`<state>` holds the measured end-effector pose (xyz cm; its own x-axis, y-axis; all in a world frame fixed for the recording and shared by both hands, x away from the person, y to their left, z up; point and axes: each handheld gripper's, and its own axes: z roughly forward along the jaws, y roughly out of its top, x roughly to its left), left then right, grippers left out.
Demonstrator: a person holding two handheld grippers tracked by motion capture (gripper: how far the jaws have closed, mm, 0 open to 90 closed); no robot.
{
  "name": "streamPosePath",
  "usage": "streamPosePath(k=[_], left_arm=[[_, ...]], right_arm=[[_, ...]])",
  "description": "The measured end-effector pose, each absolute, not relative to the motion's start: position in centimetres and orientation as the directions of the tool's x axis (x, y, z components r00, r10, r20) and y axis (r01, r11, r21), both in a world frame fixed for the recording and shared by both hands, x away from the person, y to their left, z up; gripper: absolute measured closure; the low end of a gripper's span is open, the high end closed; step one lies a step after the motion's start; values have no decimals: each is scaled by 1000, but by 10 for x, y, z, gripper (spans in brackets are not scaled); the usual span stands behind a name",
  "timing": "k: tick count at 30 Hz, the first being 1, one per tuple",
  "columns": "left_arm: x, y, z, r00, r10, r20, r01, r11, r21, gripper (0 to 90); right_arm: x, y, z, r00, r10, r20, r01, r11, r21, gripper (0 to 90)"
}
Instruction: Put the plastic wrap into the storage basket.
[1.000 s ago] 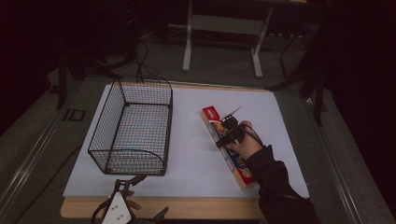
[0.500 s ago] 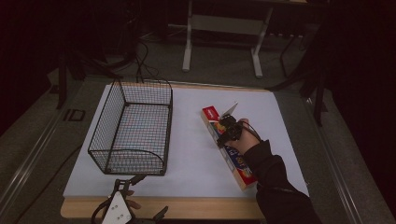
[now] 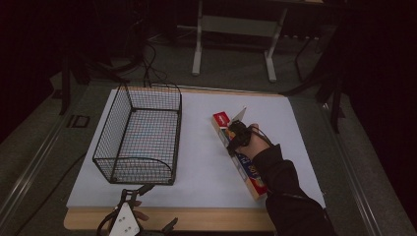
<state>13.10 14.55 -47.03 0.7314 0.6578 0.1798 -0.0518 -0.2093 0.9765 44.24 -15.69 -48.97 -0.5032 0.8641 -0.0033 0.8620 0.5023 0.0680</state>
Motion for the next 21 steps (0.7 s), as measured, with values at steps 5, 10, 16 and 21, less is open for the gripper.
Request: streamPosePath(k=[5,10,16,21], left_arm=[[131,146,-470,730,660,180,-53,-207,977,1],[131,147,-470,730,660,179,-52,-207,977,1],[131,147,-470,728,661,179,-52,-207,977,1],[131,146,-470,728,662,179,-51,-208,977,1]], right_arm=[[443,-160,-486,-478,879,15,875,474,97,395],[444,-162,-473,-459,889,8,879,452,151,396],[446,-161,-452,-450,893,17,874,437,213,398],[445,-159,-438,-457,889,14,860,438,261,399]])
